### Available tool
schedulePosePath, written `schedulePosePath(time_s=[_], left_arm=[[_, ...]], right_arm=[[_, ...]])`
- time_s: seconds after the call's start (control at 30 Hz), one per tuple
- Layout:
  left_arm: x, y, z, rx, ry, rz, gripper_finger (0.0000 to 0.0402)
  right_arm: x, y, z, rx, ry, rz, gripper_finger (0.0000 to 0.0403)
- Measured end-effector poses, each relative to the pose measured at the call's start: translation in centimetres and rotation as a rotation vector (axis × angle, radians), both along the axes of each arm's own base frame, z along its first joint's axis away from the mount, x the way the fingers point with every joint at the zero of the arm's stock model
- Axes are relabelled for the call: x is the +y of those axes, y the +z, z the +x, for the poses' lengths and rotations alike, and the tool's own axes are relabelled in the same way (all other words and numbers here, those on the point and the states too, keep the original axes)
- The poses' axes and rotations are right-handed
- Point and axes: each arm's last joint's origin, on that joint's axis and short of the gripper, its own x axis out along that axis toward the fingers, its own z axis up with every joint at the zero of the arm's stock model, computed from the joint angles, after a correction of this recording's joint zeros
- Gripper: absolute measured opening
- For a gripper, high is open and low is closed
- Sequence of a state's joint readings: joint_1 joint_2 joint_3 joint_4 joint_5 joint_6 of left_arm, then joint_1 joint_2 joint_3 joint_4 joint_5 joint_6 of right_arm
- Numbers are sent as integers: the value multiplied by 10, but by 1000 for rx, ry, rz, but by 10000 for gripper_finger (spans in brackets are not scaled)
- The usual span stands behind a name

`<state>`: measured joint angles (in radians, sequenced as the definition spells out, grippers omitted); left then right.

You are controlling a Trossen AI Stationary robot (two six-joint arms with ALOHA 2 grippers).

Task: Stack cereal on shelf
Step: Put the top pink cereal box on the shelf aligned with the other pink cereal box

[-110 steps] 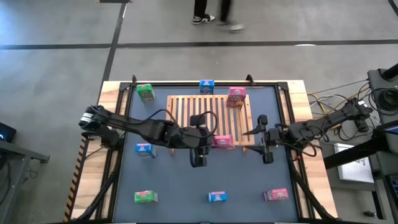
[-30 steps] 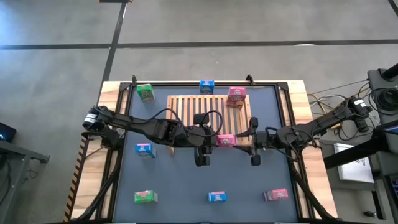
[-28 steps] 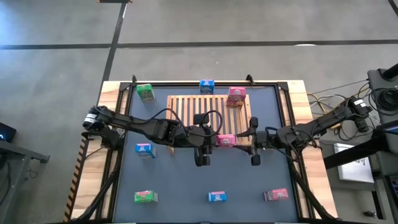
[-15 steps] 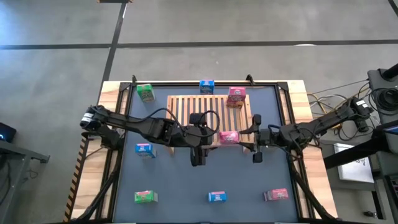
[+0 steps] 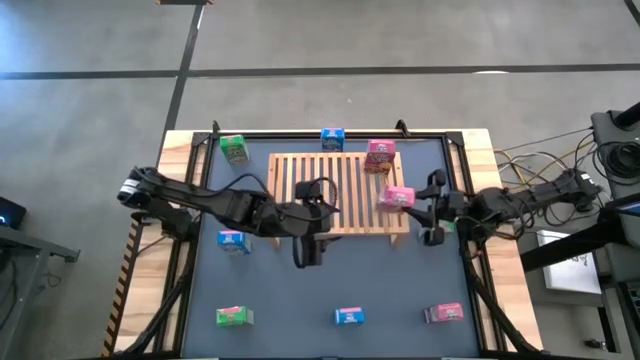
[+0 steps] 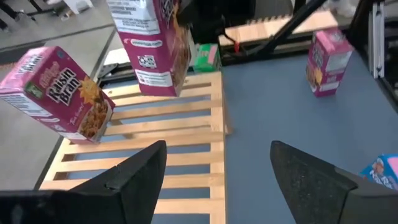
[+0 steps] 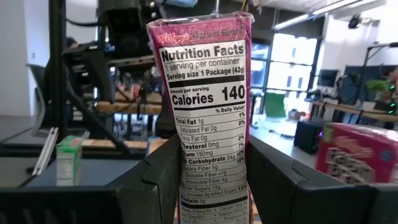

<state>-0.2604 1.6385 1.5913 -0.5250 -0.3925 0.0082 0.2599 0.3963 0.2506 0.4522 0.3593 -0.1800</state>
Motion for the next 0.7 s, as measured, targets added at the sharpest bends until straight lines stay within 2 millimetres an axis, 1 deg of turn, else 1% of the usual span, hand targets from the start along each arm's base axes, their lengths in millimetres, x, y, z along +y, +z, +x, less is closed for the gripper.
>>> schedulePosePath(time_s=[0.13,0.3,0.53,0.7], left_arm=[[3,-2,-10,-72,3,-17,270],[6,-7,-24,-187,-1,-40,270],[13,-16,-52,-374,-26,-73,270],[17,-23,-70,-495,-57,-114,270]], right_arm=[[-5,0,-11,-40,-24,-5,149],[-9,2,-15,-17,-50,-21,148],[-12,7,-10,-1,39,-60,148],[-17,4,0,60,111,-69,148]])
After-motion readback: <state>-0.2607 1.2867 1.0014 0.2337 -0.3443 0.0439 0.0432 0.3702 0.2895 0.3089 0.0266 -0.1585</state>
